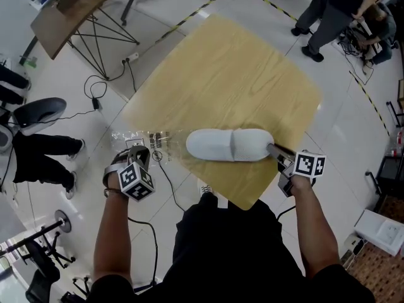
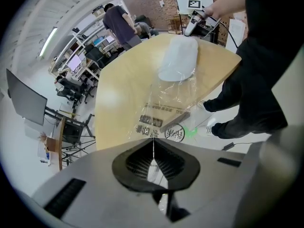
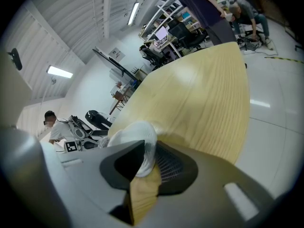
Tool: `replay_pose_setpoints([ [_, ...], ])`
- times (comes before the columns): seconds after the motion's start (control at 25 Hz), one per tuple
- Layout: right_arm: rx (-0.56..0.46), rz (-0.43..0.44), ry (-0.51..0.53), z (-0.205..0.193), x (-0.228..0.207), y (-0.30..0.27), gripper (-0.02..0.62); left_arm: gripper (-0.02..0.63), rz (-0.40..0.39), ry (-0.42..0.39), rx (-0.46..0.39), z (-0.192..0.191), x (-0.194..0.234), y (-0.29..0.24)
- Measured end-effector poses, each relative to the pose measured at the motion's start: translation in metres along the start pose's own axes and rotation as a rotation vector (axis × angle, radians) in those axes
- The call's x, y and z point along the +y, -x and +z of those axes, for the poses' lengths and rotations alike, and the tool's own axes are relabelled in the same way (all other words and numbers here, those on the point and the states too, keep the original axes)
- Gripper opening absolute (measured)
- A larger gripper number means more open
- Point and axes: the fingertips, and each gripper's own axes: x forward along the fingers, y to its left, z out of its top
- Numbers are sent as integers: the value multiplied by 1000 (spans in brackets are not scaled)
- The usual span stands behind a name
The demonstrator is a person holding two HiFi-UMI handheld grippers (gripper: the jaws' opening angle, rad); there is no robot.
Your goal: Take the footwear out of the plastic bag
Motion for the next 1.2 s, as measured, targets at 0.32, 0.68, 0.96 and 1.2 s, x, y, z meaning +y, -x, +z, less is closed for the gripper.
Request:
replay_pose_setpoints([
  [0.32, 6, -4, 7, 1, 0, -1, 80, 11, 41, 51, 41, -20, 12, 2],
  [0.68, 3, -4, -1, 1, -1, 0, 79, 11, 171, 184, 73, -46, 51, 14],
  [0.96, 7, -5, -10, -1, -3, 1, 80, 9, 278, 301, 16, -35, 96, 33],
  [1.2, 3, 2, 2, 1, -2, -1, 80, 9, 270, 218, -133, 64, 113, 32],
])
